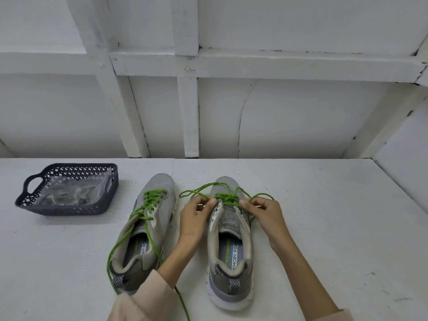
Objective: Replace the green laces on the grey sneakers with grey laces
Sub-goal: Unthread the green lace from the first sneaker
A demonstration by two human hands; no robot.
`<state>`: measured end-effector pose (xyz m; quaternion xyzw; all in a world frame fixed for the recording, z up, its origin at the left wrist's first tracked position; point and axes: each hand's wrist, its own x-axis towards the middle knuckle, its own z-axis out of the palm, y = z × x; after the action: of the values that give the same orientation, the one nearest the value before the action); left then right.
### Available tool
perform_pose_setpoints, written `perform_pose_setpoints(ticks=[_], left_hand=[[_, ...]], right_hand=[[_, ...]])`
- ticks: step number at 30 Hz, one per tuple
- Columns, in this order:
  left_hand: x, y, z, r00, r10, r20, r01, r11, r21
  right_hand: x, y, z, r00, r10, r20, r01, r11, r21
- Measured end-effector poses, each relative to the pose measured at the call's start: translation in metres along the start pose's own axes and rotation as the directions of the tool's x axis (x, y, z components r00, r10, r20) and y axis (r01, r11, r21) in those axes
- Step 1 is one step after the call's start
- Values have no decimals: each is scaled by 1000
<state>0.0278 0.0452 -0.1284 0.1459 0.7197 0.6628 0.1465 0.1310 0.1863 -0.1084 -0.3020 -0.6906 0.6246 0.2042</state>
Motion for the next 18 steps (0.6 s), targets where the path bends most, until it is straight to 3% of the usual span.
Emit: perform_pose_setpoints(ticks=[4, 6, 9, 11, 16, 18], left_hand=[[2, 4, -11, 978, 21, -209, -33, 998, -55], [2, 2, -12, 986, 6, -166, -17, 998, -63], [1, -3, -5, 999, -46, 15, 47, 998, -51], [0, -5, -1, 998, -40, 42, 42, 998, -41], [3, -1, -9, 975, -10, -223, -15, 994, -109], [3, 0, -10, 979, -17, -205, -6, 994, -111]], right_hand=[[3, 1, -12, 986, -9, -165, 18, 999, 51], [2, 2, -13, 990, -12, -139, 18, 999, 38], [-1, 3, -4, 999, 42, -10, -42, 999, -9], [-1, 2, 0, 999, 51, 8, -50, 999, -11], [2, 0, -12, 985, 60, -160, -46, 995, 89], [1, 0, -15, 983, 57, -175, -39, 994, 105]])
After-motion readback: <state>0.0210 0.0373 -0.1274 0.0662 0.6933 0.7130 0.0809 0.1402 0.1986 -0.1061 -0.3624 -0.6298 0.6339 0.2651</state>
